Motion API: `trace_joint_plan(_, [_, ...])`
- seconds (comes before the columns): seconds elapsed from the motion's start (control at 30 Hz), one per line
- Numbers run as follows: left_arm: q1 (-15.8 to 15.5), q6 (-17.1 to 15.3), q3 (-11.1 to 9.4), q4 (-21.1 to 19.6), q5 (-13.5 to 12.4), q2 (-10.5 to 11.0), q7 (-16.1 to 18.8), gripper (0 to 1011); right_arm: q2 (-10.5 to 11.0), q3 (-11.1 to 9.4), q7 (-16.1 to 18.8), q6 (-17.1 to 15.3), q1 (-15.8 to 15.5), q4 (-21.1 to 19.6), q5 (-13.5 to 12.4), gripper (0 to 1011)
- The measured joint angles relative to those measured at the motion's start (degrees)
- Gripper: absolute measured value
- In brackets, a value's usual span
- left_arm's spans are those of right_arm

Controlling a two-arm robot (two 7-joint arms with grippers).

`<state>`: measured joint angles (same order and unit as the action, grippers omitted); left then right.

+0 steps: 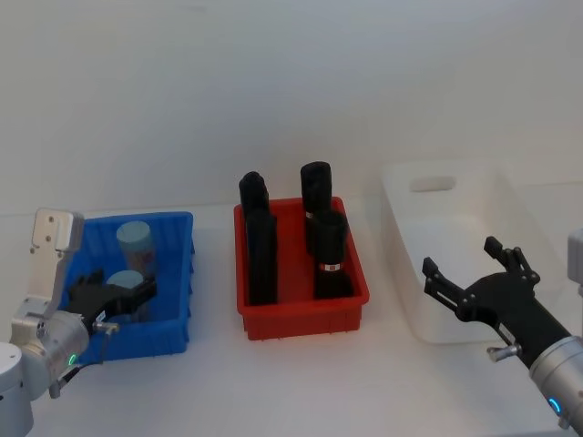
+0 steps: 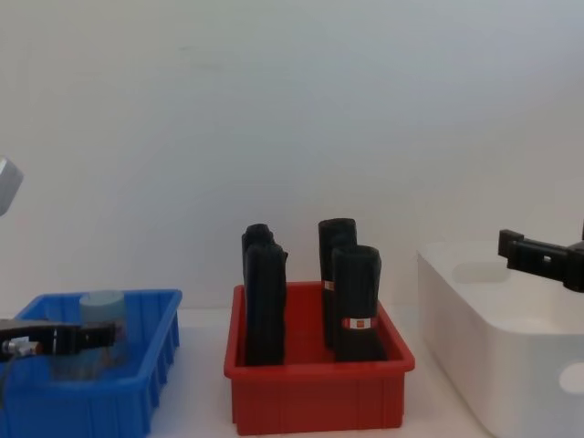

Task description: Pick the cotton swabs from the blue box and place them into the white box.

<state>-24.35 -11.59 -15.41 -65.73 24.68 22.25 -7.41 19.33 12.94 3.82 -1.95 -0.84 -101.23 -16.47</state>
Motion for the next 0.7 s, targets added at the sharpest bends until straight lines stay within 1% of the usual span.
trace_joint_plan(0.03, [0.0,-0.1,0.0,0.1,0.0,0.0,0.0,934,0.0,0.0,0.0,0.0,0.0,0.0,0.0,1001])
trace_joint_plan(0.13, [-0.1,-0.2,0.0,0.2,0.0,-0.1,0.1,883,0.0,0.0,0.0,0.0,0.0,0.0,0.0,1001])
trace_joint_plan(0.3, [-0.1,-0.2,0.0,0.3,0.0,-0.2,0.2,713,0.0,0.0,0.0,0.0,0.0,0.0,0.0,1001])
trace_joint_plan(0.4, [0.0,-0.2,0.1,0.2,0.0,-0.2,0.2,659,0.0,0.0,0.0,0.0,0.0,0.0,0.0,1001])
trace_joint_plan(0.53, [0.1,0.0,0.2,-0.3,0.0,-0.2,0.2,660,0.0,0.0,0.0,0.0,0.0,0.0,0.0,1001])
trace_joint_plan(0.7, [0.4,0.1,0.3,-1.8,-0.3,0.1,0.2,659,0.0,0.0,0.0,0.0,0.0,0.0,0.0,1002])
